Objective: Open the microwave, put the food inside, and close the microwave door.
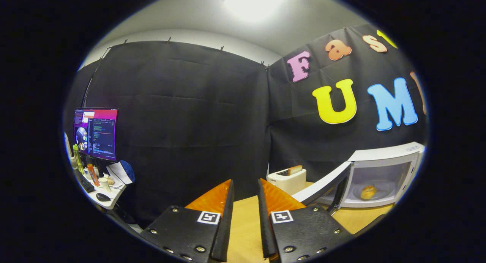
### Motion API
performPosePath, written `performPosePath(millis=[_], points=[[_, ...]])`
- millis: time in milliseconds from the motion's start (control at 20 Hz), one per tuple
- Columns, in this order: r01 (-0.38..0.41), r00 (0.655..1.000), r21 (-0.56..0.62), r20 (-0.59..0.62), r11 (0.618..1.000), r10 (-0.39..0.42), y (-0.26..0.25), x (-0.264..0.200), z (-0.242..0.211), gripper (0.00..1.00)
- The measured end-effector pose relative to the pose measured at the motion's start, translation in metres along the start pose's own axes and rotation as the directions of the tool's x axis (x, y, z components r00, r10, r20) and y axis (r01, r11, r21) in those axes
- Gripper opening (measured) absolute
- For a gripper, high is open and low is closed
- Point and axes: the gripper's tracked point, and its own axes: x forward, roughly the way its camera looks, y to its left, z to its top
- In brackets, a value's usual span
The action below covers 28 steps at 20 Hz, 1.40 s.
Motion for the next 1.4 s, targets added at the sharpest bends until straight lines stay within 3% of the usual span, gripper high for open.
performPosePath(millis=[50, 150, 200, 350, 600, 700, 800, 1050, 1200, 1400], points=[[-0.008, 1.0, 0.016, -0.007, 1.0, 0.008, 0.007, 0.007, -0.007, 0.33], [0.052, 0.998, 0.014, -0.022, 0.999, -0.051, 0.003, 0.018, -0.024, 0.33], [0.035, 0.999, 0.016, -0.039, 0.999, -0.035, 0.007, 0.032, -0.032, 0.07], [0.077, 0.991, -0.004, -0.11, 0.997, -0.077, 0.007, 0.049, -0.071, 0.08], [0.216, 0.959, -0.06, -0.176, 0.975, -0.223, -0.029, 0.057, -0.118, 0.08], [0.24, 0.951, -0.059, -0.187, 0.969, -0.247, -0.042, 0.047, -0.125, 0.08], [0.237, 0.949, -0.051, -0.201, 0.97, -0.243, -0.05, 0.041, -0.132, 0.01], [0.292, 0.933, -0.144, -0.173, 0.946, -0.314, -0.076, -0.015, -0.126, 0.0], [0.384, 0.898, -0.17, -0.159, 0.907, -0.41, -0.118, -0.053, -0.116, 0.01], [0.549, 0.804, -0.173, -0.159, 0.818, -0.573, -0.204, -0.1, -0.112, 0.01]])
